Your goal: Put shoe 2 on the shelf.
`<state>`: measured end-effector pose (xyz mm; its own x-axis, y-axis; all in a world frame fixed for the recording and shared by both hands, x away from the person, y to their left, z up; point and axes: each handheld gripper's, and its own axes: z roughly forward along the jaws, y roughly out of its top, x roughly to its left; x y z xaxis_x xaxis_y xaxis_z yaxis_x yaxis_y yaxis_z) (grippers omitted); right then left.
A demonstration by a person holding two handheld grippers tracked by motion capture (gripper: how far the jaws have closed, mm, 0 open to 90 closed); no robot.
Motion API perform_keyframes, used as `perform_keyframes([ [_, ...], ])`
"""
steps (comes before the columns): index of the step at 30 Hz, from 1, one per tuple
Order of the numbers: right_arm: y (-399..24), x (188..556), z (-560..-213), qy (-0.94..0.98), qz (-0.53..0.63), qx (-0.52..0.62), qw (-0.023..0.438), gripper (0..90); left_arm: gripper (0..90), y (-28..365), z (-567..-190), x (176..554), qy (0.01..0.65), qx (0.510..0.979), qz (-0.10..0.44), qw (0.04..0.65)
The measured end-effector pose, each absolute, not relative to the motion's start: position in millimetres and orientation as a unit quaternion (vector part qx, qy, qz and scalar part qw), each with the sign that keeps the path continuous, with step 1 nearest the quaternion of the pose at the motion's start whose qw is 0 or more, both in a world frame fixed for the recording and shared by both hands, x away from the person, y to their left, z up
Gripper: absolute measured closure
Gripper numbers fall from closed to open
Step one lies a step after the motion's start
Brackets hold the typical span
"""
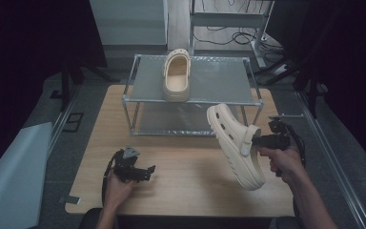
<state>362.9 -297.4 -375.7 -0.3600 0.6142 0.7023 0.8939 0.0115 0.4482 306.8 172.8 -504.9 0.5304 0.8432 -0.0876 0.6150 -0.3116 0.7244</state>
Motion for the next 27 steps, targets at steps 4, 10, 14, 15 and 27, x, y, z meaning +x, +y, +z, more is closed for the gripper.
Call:
perform_keyframes([
  [4,-294.3,366.5,-362.3,-0.686,-0.457,-0.544,0.156,79.2,0.0,172.8,-504.4,306.7,0.457,0.796,0.158,0.365],
  [10,-288.5,376.6,-342.0,-0.679,-0.465,-0.549,0.145,79.1,0.0,174.8,-504.4,307.2,0.459,0.796,0.155,0.363],
  [14,-285.8,384.2,-330.2,-0.671,-0.473,-0.553,0.139,79.1,0.0,174.9,-504.5,307.3,0.458,0.796,0.155,0.363],
  [15,-284.4,387.2,-326.3,-0.667,-0.475,-0.557,0.138,79.1,0.0,174.7,-504.4,307.2,0.458,0.797,0.155,0.363],
  [27,-275.2,419.1,-300.1,-0.633,-0.48,-0.597,0.112,79.1,0.0,175.5,-504.2,307.2,0.458,0.795,0.153,0.366],
])
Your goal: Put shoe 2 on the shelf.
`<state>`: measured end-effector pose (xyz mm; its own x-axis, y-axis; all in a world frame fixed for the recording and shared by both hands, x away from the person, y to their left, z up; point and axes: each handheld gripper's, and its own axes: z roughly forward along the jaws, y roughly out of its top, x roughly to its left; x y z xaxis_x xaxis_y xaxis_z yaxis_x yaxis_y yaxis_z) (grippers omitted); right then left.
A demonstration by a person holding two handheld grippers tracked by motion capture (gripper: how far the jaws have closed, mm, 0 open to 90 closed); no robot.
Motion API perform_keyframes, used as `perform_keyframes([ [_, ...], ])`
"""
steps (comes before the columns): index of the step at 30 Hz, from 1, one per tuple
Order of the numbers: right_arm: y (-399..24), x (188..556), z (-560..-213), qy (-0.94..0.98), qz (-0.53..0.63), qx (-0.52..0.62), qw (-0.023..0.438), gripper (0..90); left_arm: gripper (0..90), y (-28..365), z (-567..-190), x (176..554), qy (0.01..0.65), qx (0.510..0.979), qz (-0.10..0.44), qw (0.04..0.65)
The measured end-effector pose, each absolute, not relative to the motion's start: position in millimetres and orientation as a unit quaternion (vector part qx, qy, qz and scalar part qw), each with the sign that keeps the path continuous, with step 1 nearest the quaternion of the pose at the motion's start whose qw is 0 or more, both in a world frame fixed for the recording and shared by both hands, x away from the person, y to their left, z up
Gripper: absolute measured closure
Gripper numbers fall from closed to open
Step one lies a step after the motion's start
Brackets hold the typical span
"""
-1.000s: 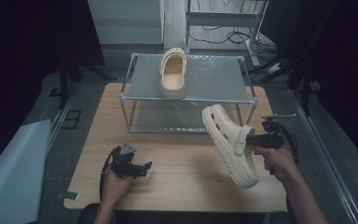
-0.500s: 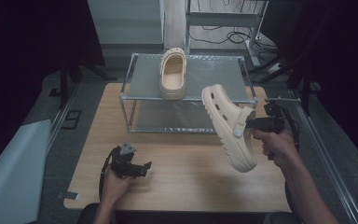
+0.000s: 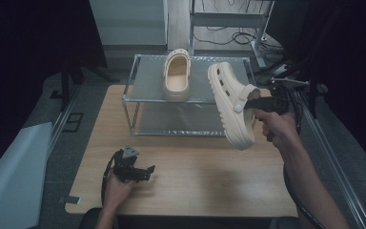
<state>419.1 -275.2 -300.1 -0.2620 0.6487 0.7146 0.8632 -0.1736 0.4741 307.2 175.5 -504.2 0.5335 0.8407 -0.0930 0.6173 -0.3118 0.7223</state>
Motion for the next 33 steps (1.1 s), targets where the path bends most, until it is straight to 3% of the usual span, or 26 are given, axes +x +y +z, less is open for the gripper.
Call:
perform_keyframes([
  [33,-250.3,510.5,-289.4,-0.554,-0.44,-0.706,0.026,79.0,0.0,176.2,-502.3,305.7,0.456,0.796,0.159,0.366],
])
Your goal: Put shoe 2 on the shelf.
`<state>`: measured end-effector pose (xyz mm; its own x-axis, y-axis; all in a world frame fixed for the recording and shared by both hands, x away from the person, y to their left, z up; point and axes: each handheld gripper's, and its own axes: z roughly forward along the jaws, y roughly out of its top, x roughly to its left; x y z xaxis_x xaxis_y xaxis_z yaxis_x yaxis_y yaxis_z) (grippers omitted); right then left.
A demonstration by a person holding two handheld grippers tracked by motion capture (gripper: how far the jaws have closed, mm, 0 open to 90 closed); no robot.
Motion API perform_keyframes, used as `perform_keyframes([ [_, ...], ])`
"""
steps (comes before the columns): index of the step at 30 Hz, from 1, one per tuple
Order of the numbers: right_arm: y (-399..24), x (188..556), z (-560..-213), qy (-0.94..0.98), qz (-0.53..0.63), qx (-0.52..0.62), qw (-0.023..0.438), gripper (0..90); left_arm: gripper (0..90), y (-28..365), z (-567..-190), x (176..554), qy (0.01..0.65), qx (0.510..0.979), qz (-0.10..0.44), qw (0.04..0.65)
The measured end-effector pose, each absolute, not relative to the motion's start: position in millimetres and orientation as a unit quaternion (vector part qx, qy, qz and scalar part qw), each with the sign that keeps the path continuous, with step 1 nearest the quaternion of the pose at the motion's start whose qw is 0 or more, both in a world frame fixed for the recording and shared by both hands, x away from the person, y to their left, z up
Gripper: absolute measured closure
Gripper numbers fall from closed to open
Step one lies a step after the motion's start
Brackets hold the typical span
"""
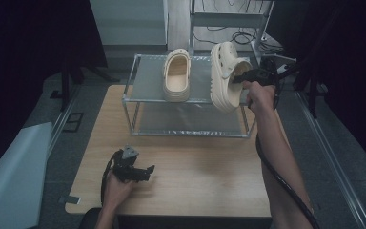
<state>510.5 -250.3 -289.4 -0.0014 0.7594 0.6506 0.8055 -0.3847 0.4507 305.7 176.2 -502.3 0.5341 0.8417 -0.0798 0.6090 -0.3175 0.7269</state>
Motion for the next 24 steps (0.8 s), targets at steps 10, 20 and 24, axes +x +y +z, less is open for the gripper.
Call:
perform_keyframes([
  [10,-226.2,536.8,-290.4,-0.558,-0.42,-0.715,0.003,79.0,0.0,178.6,-501.1,305.6,0.457,0.791,0.158,0.374],
  [20,-202.1,551.3,-295.4,-0.547,-0.407,-0.731,-0.037,76.0,0.0,178.1,-501.0,305.7,0.456,0.792,0.156,0.375],
  [24,-197.6,554.0,-301.3,-0.539,-0.41,-0.735,-0.045,72.1,0.0,178.6,-500.8,305.9,0.457,0.79,0.156,0.377],
])
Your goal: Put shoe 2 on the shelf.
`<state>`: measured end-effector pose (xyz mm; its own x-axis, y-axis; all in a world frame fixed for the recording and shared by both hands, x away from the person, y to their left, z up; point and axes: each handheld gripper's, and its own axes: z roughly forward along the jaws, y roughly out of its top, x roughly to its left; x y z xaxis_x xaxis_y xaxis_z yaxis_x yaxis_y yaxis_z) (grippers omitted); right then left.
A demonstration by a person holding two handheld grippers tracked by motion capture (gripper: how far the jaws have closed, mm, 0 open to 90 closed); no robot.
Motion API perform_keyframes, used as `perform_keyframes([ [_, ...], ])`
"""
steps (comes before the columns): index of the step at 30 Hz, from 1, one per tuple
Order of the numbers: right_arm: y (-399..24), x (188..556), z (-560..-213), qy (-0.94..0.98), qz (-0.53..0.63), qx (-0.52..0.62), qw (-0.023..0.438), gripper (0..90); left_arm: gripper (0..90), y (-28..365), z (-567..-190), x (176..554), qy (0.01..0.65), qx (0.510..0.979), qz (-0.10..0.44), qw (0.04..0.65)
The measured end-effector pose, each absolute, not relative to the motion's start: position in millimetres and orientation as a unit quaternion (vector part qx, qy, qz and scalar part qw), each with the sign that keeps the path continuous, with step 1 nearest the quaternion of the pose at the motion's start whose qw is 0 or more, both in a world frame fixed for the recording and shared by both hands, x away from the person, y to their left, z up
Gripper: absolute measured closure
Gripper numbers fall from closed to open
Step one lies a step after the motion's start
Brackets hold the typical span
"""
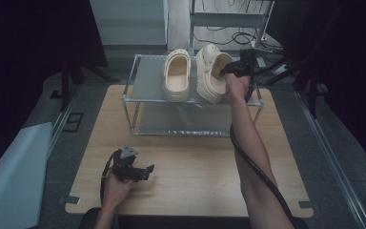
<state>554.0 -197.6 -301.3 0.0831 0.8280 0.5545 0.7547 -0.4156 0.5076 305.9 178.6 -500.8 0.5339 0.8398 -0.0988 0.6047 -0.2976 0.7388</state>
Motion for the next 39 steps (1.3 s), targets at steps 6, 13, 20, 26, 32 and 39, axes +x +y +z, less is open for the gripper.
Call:
perform_keyframes([
  [6,-187.8,558.9,-302.3,0.524,0.416,0.741,0.056,61.3,0.0,176.7,-501.7,306.0,0.456,0.791,0.153,0.377],
  [13,-172.5,564.9,-304.4,0.536,0.409,0.735,0.077,47.7,0.0,176.7,-501.7,306.4,0.453,0.794,0.152,0.377],
  [20,-160.7,567.3,-306.4,0.555,0.405,0.718,0.108,42.1,0.0,175.7,-501.9,306.5,0.453,0.794,0.151,0.377],
  [26,-171.5,567.0,-309.9,0.571,0.421,0.703,0.053,31.8,0.0,175.4,-502.2,306.7,0.453,0.794,0.15,0.377],
  [32,-180.2,560.2,-309.9,0.594,0.445,0.669,0.04,25.9,0.0,174.8,-502.4,306.5,0.453,0.794,0.147,0.378],
  [39,-196.2,551.3,-305.4,0.606,0.476,0.637,0.019,21.0,0.0,176.6,-502.7,307.0,0.455,0.791,0.144,0.382],
])
